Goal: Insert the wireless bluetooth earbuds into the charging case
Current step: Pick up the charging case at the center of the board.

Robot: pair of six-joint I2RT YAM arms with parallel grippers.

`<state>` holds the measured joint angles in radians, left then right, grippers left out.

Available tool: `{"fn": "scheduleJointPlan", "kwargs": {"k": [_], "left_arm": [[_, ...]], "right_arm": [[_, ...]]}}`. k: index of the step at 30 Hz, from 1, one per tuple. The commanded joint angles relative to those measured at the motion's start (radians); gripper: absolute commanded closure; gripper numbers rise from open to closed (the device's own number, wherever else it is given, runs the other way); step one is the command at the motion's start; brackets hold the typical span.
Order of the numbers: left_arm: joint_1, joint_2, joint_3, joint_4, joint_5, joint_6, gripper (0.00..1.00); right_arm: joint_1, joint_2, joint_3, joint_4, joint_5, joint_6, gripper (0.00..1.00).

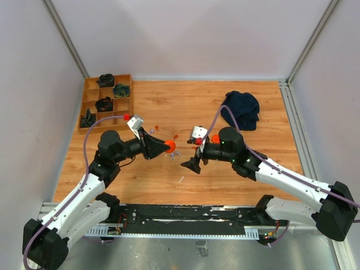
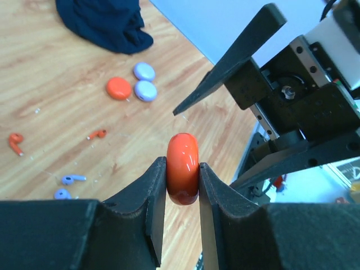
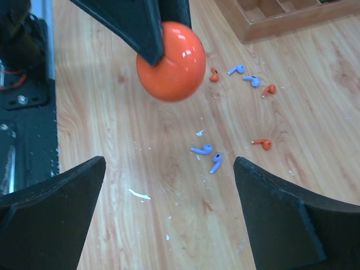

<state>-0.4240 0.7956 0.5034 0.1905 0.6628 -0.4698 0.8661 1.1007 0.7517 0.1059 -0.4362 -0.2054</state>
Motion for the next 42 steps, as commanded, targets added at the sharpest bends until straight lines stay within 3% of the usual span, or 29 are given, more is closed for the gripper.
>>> {"fn": "scheduleJointPlan", "kwargs": {"k": [1,7,13,28,34,42], "left_arm": [[-0.013,-0.054,-0.035,0.151,-0.071,0.01,0.89],[-0.047,-0.07,-0.05,0.234,-0.078,0.065,0.91],[-0.081,-0.084,-0.071,0.318,-0.042,0.15,0.89],[-0.156,-0.044,-0.045,0.356,0.092,0.211,0.88],[-0.162,-0.047,-0.043,0.357,0.091,0.216,0.88],[-0.165,-0.071,-0.046,0.356,0.086,0.219,0.88]], "right_arm": [[-0.073,-0.038,-0.098,0.265,-0.154,0.224,0.0],[-0.086,-0.02,-0.179,0.541,-0.179,0.364,0.01],[-0.099,0.017,-0.132,0.544,-0.283,0.398,0.01],[-0.099,0.065,-0.122,0.696,-0.402,0.431,0.31],[-0.1,0.065,-0.128,0.712,-0.423,0.435,0.44],[-0.1,0.081,-0.143,0.752,-0.433,0.449,0.54]]}}
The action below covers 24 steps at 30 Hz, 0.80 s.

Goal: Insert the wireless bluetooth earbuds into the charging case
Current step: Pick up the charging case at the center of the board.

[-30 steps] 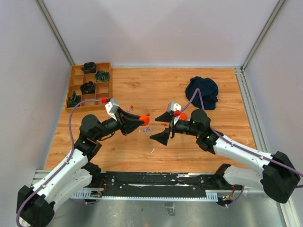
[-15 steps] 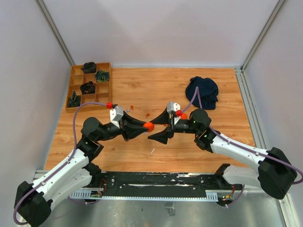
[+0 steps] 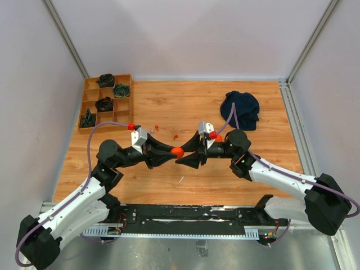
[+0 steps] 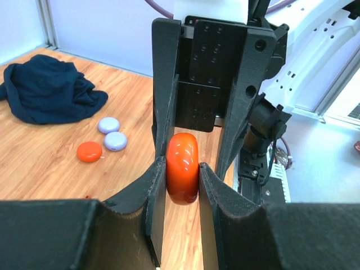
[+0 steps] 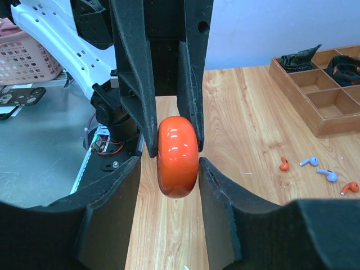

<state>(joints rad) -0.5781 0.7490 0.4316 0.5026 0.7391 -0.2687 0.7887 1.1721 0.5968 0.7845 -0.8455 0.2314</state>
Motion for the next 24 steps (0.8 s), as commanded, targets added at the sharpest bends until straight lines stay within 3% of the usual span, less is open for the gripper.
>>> {"fn": "scheduleJointPlan", "kwargs": {"k": [1,18,24], "left_arm": [[-0.011,-0.027,0.024,0.047,0.009,0.017,0.89],[-0.014,-0.036,0.01,0.074,0.01,0.004,0.89],[-0.016,-0.042,0.009,0.074,0.008,0.003,0.89]], "right_arm": [[-0.023,0.014,0.01,0.08,-0.026,0.015,0.54],[-0.023,0.032,0.0,0.165,-0.036,0.073,0.63],[-0.024,0.03,-0.005,0.168,-0.033,0.073,0.76]]}}
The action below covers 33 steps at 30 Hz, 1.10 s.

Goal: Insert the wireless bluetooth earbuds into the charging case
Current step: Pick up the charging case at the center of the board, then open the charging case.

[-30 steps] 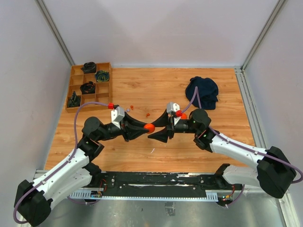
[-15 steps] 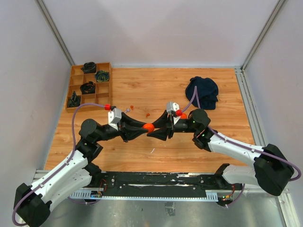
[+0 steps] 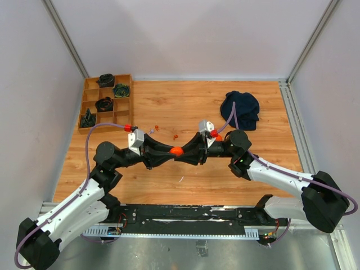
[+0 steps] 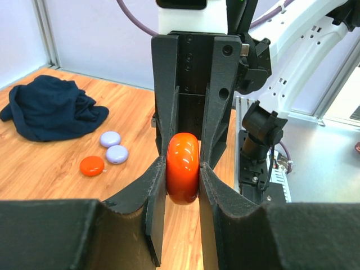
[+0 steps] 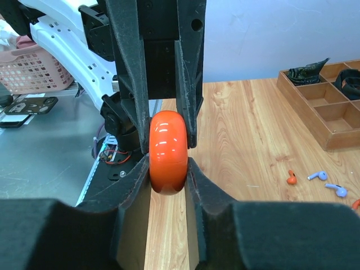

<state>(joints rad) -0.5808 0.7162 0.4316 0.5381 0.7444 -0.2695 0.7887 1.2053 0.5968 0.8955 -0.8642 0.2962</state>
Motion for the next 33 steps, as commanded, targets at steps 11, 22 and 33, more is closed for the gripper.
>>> {"fn": "scheduleJointPlan", "kwargs": {"k": [11,22,33], "left_arm": [[-0.013,-0.043,-0.014,0.039,-0.052,-0.011,0.46],[-0.013,-0.014,-0.024,0.039,-0.129,-0.027,0.31],[-0.013,-0.018,0.066,-0.148,-0.329,-0.023,0.26]], "right_arm": [[-0.024,-0.013,-0.006,0.053,-0.019,0.009,0.94],[-0.024,-0.022,-0.007,0.037,-0.015,0.001,0.94],[-0.025,-0.044,-0.013,-0.019,-0.021,-0.038,0.95]]}}
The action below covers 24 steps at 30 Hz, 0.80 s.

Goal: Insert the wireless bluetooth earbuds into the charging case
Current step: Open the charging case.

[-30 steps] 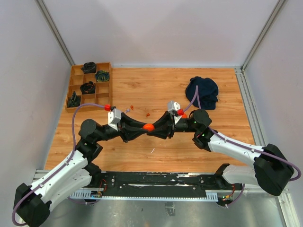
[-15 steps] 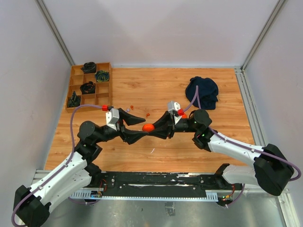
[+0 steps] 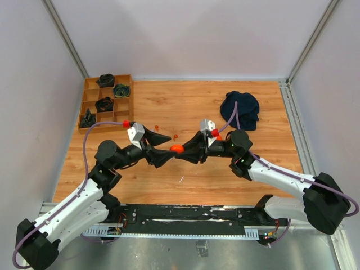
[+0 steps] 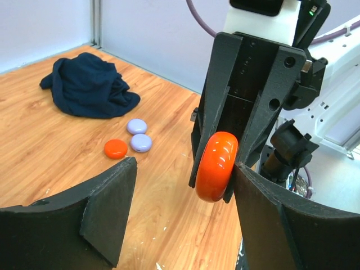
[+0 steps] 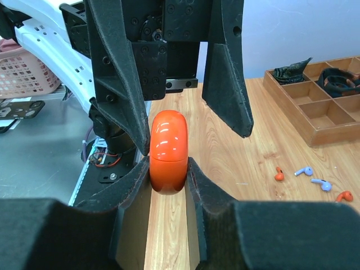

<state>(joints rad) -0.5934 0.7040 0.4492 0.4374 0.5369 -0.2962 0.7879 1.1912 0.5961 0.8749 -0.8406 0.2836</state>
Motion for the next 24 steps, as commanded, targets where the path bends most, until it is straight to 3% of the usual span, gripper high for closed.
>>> {"fn": "scheduleJointPlan", "kwargs": {"k": [1,17,24], "left_arm": [[0.0,-0.006,0.052,-0.049,-0.126,-0.003,0.26],[0.0,-0.009,0.095,-0.099,-0.156,-0.035,0.19],[0.0,-0.03,0.113,-0.197,-0.23,-0.059,0.15]], "right_arm": [[-0.023,-0.03,-0.012,-0.001,-0.046,-0.027,0.95],[-0.023,-0.039,-0.023,-0.038,-0.024,-0.047,0.95],[-0.032,-0.061,-0.034,-0.161,0.072,-0.108,0.95]]}}
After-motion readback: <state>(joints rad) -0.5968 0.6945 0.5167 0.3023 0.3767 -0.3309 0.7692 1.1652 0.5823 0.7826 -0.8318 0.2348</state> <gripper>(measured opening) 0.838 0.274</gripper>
